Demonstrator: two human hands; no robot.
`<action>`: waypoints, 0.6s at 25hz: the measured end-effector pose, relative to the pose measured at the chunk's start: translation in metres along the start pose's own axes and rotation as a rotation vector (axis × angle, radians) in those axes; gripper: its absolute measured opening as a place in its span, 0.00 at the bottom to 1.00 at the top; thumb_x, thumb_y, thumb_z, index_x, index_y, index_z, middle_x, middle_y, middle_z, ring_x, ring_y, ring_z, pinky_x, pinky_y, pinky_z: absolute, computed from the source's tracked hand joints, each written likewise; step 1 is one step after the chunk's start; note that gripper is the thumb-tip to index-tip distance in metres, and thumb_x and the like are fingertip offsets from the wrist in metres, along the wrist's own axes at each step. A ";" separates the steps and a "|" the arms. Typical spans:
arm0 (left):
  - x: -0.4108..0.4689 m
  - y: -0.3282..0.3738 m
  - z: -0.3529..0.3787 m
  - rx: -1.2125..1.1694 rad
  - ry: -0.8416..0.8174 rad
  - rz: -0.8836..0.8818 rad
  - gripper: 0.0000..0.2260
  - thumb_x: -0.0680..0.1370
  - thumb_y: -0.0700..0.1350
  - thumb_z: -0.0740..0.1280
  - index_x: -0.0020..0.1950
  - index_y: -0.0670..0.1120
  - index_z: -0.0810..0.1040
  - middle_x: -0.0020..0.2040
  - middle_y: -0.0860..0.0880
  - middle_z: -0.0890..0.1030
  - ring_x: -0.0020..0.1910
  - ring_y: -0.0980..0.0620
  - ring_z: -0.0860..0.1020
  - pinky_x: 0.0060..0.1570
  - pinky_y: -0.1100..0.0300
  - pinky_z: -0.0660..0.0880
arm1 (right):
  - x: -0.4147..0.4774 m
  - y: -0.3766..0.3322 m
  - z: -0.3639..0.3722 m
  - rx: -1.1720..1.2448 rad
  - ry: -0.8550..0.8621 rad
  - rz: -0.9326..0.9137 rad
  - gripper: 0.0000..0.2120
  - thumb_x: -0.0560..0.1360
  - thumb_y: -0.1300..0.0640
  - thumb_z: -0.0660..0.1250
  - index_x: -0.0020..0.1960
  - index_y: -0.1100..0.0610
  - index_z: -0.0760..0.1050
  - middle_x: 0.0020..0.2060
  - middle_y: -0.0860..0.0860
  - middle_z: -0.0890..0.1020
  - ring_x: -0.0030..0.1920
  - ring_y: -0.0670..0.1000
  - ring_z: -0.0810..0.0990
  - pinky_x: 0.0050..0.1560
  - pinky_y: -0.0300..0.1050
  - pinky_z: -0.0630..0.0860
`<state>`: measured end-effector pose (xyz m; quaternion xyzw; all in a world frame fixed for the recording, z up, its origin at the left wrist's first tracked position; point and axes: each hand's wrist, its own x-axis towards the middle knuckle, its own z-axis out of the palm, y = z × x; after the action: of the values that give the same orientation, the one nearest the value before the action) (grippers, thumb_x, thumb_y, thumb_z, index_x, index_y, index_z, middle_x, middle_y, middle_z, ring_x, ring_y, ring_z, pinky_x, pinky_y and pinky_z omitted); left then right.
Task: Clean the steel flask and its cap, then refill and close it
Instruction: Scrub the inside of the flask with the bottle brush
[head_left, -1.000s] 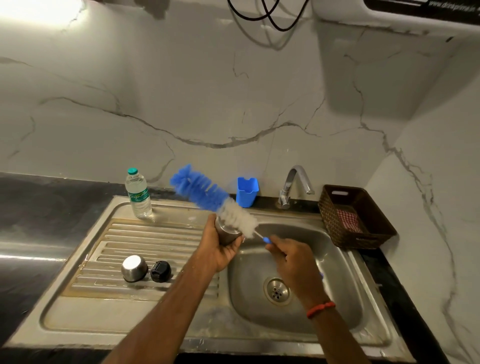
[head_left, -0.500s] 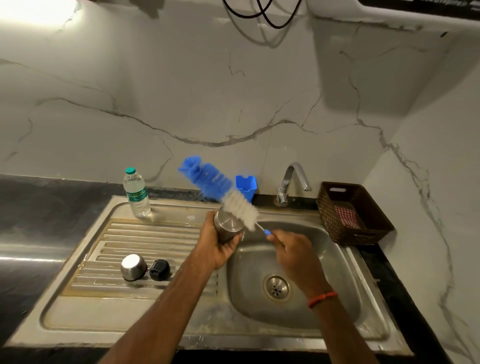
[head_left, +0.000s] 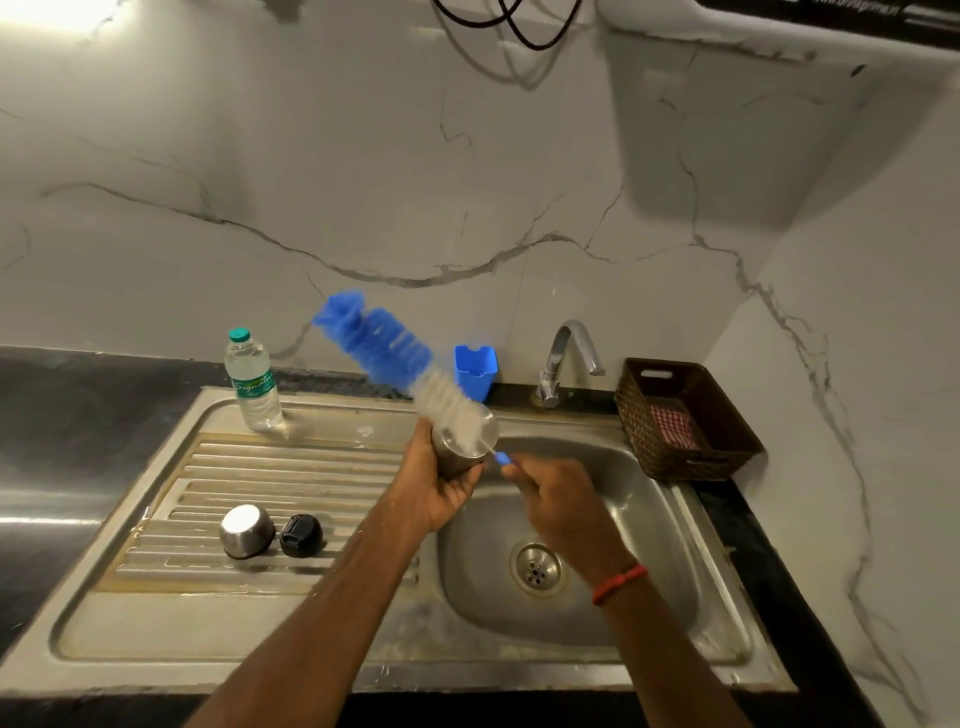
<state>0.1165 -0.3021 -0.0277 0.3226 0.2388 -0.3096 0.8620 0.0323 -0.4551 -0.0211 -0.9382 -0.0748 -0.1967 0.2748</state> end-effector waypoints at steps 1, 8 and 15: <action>-0.001 0.001 -0.001 -0.037 -0.014 -0.003 0.26 0.78 0.60 0.69 0.65 0.41 0.78 0.49 0.38 0.86 0.42 0.45 0.85 0.32 0.56 0.84 | -0.007 -0.001 -0.001 0.043 -0.018 -0.018 0.21 0.81 0.44 0.58 0.53 0.57 0.83 0.34 0.51 0.82 0.33 0.45 0.76 0.39 0.40 0.71; 0.000 -0.003 -0.005 0.078 0.031 -0.030 0.29 0.73 0.60 0.74 0.63 0.39 0.78 0.55 0.37 0.84 0.46 0.43 0.86 0.30 0.56 0.83 | -0.001 0.019 -0.010 0.029 0.005 0.122 0.11 0.82 0.53 0.64 0.50 0.58 0.82 0.29 0.44 0.75 0.29 0.41 0.71 0.34 0.45 0.71; 0.004 0.017 -0.017 0.004 0.029 -0.017 0.31 0.71 0.60 0.74 0.64 0.38 0.77 0.52 0.39 0.85 0.44 0.44 0.85 0.38 0.54 0.85 | -0.032 0.040 -0.029 0.159 -0.078 0.286 0.09 0.82 0.51 0.63 0.50 0.51 0.81 0.30 0.47 0.79 0.29 0.43 0.75 0.30 0.40 0.70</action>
<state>0.1275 -0.2814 -0.0350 0.3268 0.2535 -0.3126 0.8551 0.0038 -0.5056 -0.0317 -0.9215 0.0338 -0.1126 0.3701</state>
